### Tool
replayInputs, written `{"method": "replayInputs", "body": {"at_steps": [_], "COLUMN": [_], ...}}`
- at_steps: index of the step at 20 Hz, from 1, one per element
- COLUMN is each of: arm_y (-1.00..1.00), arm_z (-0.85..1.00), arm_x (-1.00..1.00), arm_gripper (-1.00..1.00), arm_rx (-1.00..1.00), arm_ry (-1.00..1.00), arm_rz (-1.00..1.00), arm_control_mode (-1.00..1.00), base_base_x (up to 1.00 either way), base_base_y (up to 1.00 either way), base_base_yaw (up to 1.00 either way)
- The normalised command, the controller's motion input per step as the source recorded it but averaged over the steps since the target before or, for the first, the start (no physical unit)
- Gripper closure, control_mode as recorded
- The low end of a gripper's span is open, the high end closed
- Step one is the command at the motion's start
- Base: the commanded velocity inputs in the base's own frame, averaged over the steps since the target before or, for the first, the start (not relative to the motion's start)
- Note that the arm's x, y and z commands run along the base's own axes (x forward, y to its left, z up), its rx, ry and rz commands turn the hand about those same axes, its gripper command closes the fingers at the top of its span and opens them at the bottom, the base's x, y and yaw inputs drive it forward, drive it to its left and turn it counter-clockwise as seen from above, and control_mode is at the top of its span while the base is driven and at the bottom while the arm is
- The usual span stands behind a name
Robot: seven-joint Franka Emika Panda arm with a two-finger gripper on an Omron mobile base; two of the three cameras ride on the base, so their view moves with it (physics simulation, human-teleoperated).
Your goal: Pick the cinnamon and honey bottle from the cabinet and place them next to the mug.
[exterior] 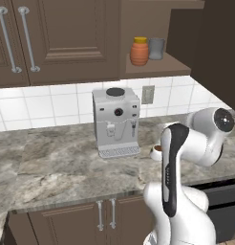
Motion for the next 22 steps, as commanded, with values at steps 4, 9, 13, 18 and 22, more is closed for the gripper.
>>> {"method": "replayInputs", "body": {"at_steps": [4, 9, 13, 18, 22], "arm_y": [0.07, 0.19, 0.07, 0.01, 0.0], "arm_z": [0.74, 0.56, 0.53, 0.81, 0.84], "arm_x": [-0.22, 0.0, -0.04, -0.09, -0.08], "arm_gripper": [-1.0, -1.0, -1.0, -1.0, -1.0], "arm_rx": [0.0, 0.0, 0.0, 0.01, 0.04], "arm_ry": [0.0, -0.06, -0.24, -0.18, -0.1], "arm_rz": [-0.07, -0.05, -0.01, 0.0, 0.03], "arm_control_mode": [-1.0, -1.0, -1.0, -1.0, -1.0], "base_base_x": [0.0, 0.0, 0.0, 0.0, 0.0], "base_base_y": [0.0, 0.0, 0.0, 0.0, 0.0], "base_base_yaw": [0.0, 0.0, 0.0, 0.0, 0.0]}}
